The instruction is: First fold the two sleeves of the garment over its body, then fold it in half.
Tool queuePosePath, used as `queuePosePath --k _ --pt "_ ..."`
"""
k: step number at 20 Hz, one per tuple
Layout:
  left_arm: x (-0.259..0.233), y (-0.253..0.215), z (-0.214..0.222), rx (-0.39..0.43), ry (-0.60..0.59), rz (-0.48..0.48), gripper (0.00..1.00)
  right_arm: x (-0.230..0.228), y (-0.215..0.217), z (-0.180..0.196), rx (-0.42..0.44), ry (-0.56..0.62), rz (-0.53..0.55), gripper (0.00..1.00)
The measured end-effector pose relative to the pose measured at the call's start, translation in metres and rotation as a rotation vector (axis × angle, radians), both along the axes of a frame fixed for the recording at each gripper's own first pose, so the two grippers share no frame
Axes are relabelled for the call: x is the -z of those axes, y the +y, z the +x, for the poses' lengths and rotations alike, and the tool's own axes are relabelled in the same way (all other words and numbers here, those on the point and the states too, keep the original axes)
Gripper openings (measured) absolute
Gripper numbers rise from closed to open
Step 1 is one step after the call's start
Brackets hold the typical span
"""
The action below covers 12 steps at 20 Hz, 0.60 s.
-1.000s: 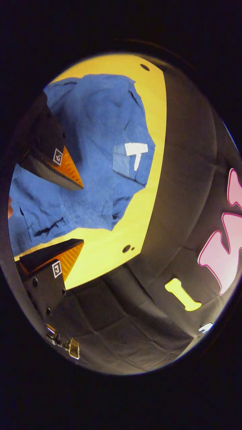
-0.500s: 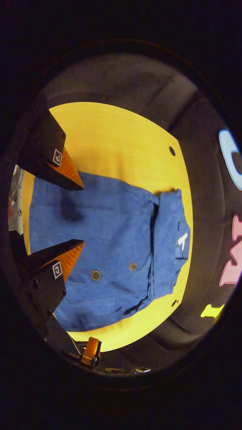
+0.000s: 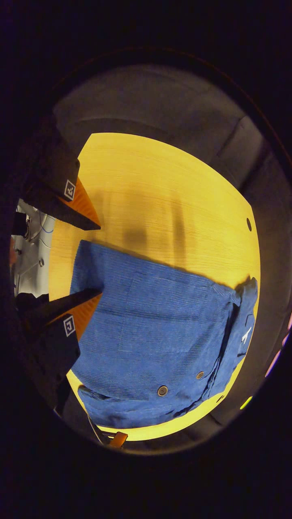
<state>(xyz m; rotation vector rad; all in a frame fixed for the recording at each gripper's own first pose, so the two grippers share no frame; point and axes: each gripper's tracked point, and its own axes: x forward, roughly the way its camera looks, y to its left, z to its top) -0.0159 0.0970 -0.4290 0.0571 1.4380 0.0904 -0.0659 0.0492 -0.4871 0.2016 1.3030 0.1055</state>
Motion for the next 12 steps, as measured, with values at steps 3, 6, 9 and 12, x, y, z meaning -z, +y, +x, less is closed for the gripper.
queuePosePath --k 3,6,9,12 --pt "-0.001 0.001 -0.001 0.010 0.010 -0.030 0.85 0.006 -0.005 -0.007 0.007 0.029 -0.029 0.95" --pt "-0.001 -0.004 -0.005 0.003 0.040 -0.072 0.85 0.015 -0.007 -0.014 0.005 0.057 -0.049 0.95" --pt "0.000 -0.005 -0.007 0.009 0.050 -0.112 0.83 0.029 -0.006 -0.020 0.005 0.075 -0.072 0.89" --pt "0.003 -0.011 -0.005 0.060 0.041 -0.111 0.81 0.036 -0.009 -0.027 0.009 0.091 -0.108 0.95"
